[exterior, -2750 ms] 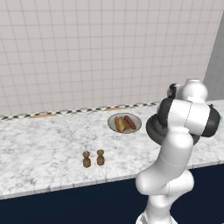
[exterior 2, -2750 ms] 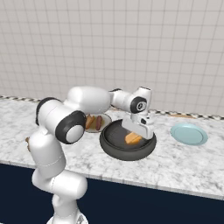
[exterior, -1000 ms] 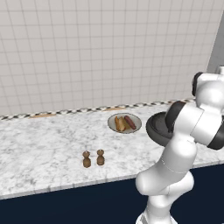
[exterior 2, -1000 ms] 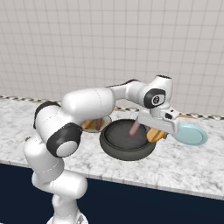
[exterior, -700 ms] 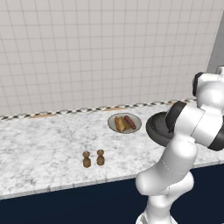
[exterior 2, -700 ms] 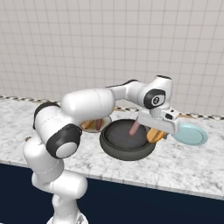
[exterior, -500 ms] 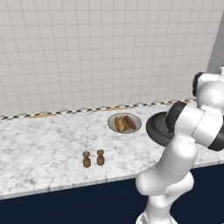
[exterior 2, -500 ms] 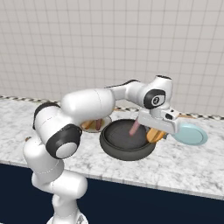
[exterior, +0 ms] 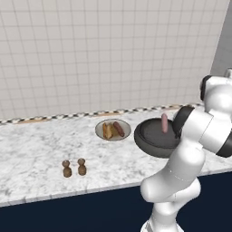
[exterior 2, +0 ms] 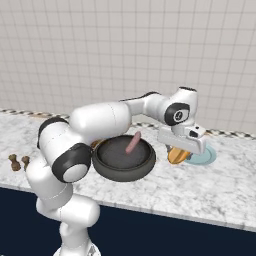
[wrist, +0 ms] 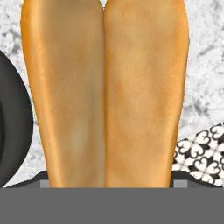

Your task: Place one bun and one sausage from the bowl on each plate.

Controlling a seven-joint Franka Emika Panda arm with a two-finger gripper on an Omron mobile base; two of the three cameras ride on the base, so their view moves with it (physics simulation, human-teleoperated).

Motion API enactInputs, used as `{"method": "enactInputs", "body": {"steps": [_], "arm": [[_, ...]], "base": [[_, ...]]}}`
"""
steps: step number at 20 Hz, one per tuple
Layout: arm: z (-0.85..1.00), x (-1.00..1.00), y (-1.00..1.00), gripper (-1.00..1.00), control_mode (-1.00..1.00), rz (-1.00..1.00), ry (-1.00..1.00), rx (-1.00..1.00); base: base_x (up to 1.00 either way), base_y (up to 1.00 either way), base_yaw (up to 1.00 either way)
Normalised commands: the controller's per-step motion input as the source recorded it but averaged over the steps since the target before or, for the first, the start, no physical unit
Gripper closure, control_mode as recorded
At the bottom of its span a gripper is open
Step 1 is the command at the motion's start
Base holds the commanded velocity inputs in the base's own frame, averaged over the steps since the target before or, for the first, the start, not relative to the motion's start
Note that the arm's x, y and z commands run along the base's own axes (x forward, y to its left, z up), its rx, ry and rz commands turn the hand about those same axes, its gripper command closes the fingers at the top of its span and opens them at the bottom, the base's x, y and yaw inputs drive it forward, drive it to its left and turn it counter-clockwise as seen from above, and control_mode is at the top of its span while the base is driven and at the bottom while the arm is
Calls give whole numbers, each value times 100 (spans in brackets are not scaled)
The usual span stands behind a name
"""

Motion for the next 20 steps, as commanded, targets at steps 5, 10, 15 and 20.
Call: {"method": "enactInputs", "body": {"steps": [5, 10, 15, 20], "arm": [[0, 0, 0, 100, 100, 0, 0, 0], [0, 9, -22, 100, -100, 0, 2, 1], [-45, 95, -25, 100, -100, 17, 0, 7], [-53, 98, -25, 100, -100, 17, 3, 6]], "base": [[40, -28, 12], [2, -13, 1], [0, 0, 0], [0, 0, 0]]}}
